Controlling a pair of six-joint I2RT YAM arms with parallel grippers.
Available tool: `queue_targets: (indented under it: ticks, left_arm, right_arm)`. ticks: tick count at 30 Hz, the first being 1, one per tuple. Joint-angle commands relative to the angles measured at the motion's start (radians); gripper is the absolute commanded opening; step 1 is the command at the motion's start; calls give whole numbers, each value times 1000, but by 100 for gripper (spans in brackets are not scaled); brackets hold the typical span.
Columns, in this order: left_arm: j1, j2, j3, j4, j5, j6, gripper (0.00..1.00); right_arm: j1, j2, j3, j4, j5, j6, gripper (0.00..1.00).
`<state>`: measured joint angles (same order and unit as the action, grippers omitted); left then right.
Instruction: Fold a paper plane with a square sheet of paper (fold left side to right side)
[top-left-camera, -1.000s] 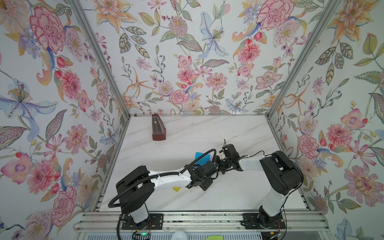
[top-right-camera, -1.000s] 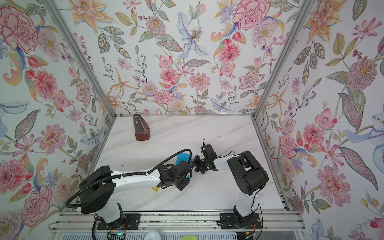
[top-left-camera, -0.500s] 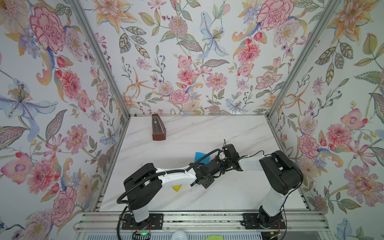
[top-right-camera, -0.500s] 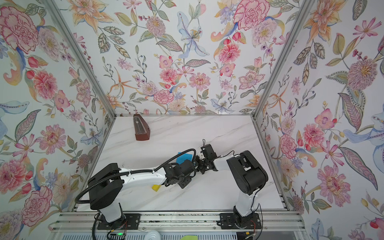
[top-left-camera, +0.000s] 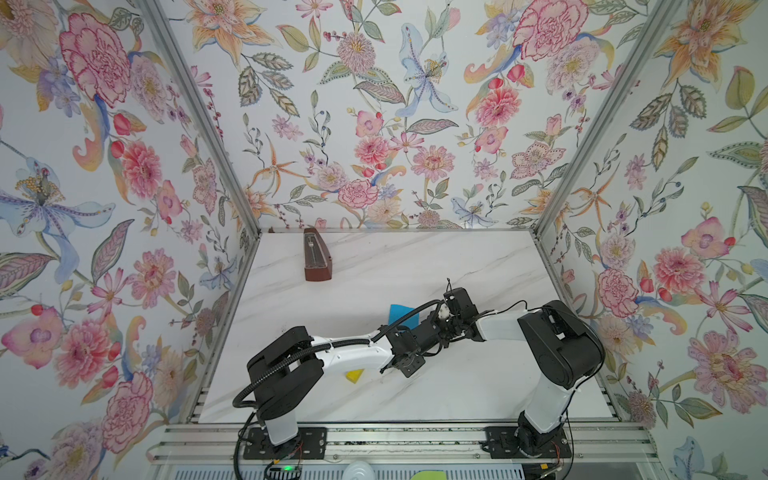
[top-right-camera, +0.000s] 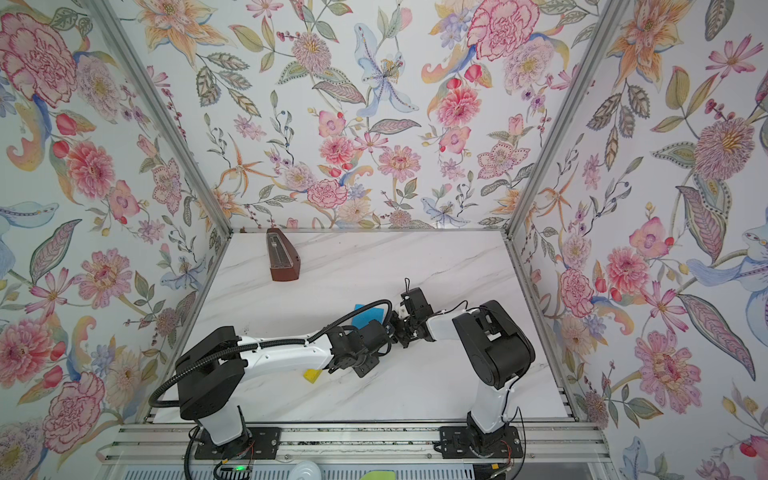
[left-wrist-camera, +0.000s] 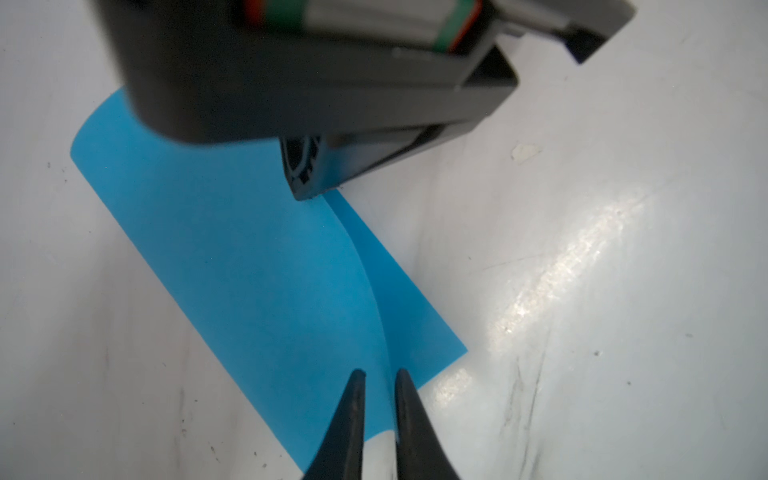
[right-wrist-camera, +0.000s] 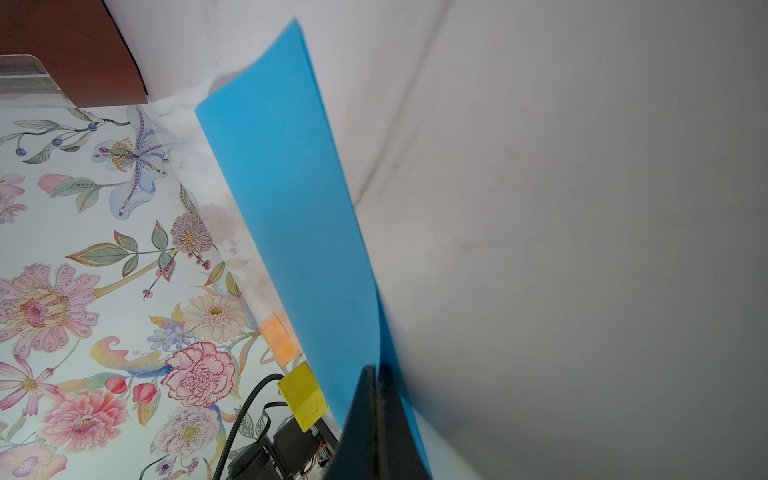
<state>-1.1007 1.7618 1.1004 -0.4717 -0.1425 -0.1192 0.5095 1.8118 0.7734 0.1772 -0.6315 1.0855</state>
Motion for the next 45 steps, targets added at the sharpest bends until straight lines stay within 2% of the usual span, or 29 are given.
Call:
queue_targets:
  ticks: [1,19,26,45]
  left_arm:
    - [-11,-25,19,-21,-10,7,12]
    - [-6,-59,18,-1,-20,-25,19]
    - [-1,-55,6,9,-7,-27,12]
    - [10,-44,-5,21,1,-33,11]
  right_arm:
    - [7,47,-13,-109,58,-14,0]
    - [6,39,-17,-120,63,-25,0]
    - [5,39,-19,-120,62,-24,0]
    - [4,38,-16,-124,64,-26,0]
